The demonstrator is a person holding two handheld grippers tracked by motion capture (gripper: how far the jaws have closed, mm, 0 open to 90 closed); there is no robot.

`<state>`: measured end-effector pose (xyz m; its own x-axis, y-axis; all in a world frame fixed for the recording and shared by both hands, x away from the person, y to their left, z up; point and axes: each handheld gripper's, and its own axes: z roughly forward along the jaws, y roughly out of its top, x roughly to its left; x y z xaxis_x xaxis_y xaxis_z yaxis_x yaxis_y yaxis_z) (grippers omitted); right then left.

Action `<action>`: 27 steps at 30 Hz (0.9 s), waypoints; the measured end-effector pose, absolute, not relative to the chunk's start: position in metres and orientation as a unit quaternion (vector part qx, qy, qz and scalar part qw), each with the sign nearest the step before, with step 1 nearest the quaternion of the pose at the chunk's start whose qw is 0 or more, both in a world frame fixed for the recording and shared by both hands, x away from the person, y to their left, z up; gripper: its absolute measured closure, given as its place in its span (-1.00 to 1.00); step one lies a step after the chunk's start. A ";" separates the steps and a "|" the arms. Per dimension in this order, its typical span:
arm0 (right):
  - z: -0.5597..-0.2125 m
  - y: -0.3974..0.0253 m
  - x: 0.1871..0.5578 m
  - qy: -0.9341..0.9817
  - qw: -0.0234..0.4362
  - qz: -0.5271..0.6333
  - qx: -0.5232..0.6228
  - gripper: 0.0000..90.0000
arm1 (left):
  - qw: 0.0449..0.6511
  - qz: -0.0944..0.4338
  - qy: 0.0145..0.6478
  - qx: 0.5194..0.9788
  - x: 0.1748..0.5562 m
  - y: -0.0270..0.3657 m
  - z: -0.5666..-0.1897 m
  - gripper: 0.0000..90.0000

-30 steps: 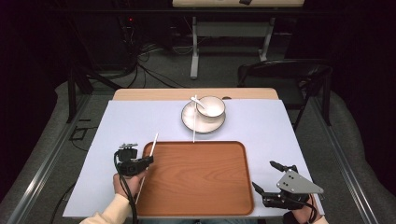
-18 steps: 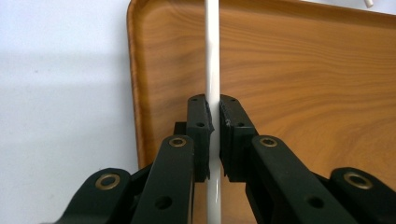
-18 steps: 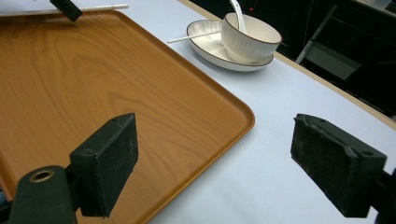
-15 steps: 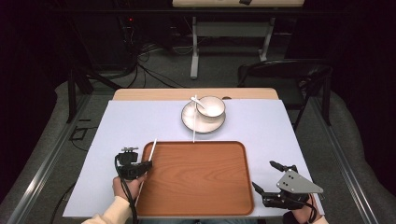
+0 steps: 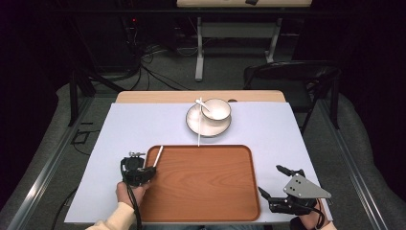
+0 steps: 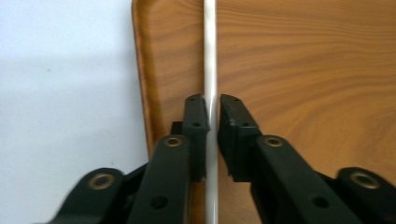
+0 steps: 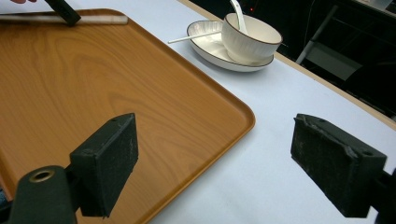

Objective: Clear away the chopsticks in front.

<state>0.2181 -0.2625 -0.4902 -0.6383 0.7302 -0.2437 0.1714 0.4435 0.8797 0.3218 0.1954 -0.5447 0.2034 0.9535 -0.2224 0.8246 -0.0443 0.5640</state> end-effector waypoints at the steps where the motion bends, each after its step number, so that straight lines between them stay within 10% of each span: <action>1: -0.490 -0.262 0.218 0.790 0.315 0.443 0.284 -0.68 | 0.304 0.106 0.621 0.714 0.322 0.196 -0.545 0.68; 15: -0.490 -0.263 0.218 0.788 0.315 0.445 0.285 -0.68 | 0.336 0.090 0.583 0.734 0.327 0.203 -0.531 -0.31; 27: -0.490 -0.263 0.218 0.789 0.316 0.444 0.284 -0.68 | 0.364 0.121 0.541 0.748 0.359 0.200 -0.492 -0.73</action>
<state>0.2178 -0.2627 -0.4901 -0.6391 0.7284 -0.2470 0.1664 0.4445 0.8802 0.3594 0.2004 -0.4919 0.3844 0.8985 -0.2121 0.7221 -0.1495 0.6755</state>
